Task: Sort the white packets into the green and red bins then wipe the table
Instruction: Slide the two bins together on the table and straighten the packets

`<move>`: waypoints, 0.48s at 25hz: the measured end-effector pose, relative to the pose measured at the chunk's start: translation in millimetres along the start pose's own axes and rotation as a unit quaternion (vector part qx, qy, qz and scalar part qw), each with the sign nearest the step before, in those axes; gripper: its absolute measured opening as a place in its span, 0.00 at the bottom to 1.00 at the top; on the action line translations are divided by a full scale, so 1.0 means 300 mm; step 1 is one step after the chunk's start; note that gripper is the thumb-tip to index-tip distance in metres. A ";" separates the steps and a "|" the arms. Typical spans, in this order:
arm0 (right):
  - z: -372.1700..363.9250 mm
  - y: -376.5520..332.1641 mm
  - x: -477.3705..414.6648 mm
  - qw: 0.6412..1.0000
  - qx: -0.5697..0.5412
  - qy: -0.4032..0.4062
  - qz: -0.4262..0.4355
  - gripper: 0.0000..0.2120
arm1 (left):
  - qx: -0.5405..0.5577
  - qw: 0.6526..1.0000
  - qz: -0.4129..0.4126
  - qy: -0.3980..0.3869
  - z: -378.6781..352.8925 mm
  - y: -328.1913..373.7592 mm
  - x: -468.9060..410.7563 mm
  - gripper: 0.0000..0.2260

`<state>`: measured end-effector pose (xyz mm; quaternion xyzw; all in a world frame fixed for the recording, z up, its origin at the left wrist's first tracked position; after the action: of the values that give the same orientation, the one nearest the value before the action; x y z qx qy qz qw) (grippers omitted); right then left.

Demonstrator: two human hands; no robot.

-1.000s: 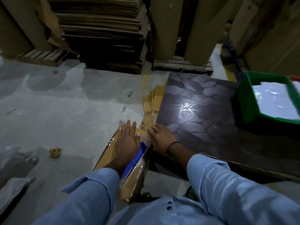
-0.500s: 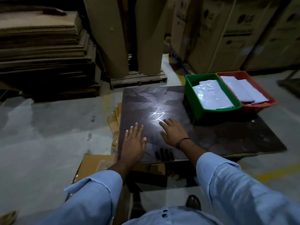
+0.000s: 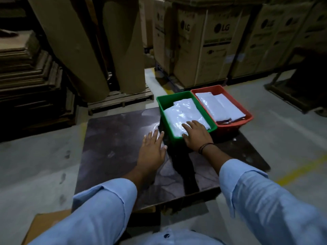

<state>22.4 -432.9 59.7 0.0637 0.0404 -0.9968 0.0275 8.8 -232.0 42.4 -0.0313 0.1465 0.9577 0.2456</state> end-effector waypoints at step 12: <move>-0.074 0.362 -0.011 0.996 -0.024 -0.079 0.030 0.25 | -0.036 0.998 -0.024 -0.052 -0.177 0.274 -0.243 0.31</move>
<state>35.1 -539.0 30.0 -0.0151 0.0599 -0.9961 0.0625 32.7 -350.0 23.0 0.0061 0.0983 0.9564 0.2748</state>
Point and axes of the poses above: each hand's wrist, its own x-axis away from the middle knuckle, its own z-axis out of the back of the hand, y = z × x, the point moved 7 cm from there along -x, towards the middle knuckle, and after that the axes turned 1 degree about -y, right-handed, at the moved point
